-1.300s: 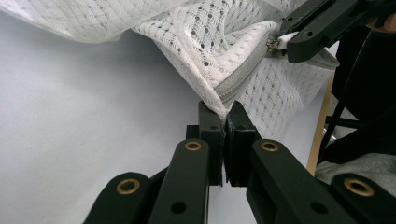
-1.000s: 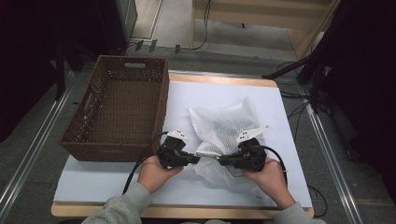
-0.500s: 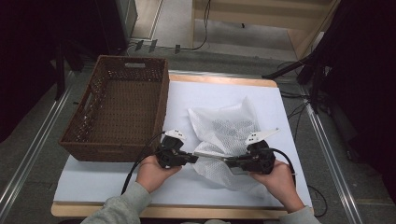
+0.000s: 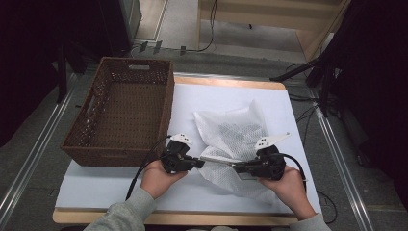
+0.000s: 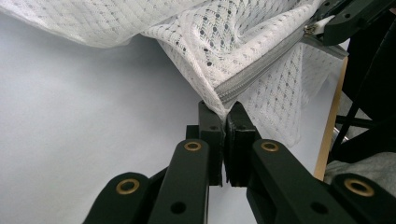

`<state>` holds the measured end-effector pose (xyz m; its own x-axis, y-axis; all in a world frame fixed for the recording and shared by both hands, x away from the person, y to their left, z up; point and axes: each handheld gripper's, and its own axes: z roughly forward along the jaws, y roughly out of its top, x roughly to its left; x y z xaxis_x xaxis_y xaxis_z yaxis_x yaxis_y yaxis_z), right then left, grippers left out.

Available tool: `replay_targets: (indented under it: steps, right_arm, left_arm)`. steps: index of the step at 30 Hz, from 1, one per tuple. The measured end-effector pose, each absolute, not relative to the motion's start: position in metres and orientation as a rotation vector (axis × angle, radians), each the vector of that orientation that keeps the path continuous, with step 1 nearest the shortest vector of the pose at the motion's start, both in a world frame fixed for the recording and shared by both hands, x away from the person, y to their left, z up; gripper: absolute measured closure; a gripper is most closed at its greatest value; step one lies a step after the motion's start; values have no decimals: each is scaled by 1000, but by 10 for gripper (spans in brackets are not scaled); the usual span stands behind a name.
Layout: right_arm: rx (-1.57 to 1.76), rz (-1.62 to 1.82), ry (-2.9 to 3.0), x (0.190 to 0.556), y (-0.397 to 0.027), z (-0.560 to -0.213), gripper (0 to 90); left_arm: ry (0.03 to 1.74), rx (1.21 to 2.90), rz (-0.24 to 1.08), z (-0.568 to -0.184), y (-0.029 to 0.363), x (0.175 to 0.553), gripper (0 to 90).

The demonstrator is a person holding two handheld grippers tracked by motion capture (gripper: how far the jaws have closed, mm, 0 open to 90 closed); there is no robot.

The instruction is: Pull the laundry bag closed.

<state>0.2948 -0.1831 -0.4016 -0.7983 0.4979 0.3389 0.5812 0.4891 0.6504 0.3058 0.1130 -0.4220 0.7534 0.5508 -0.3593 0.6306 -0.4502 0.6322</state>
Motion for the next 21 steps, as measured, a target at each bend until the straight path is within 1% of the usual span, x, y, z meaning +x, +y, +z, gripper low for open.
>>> replay_targets:
  steps: [21]
  right_arm:
    - [-987, -1202, -2613, 291, -196, -400, 878]
  left_arm:
    - [889, 2161, -117, -421, 114, 305, 879]
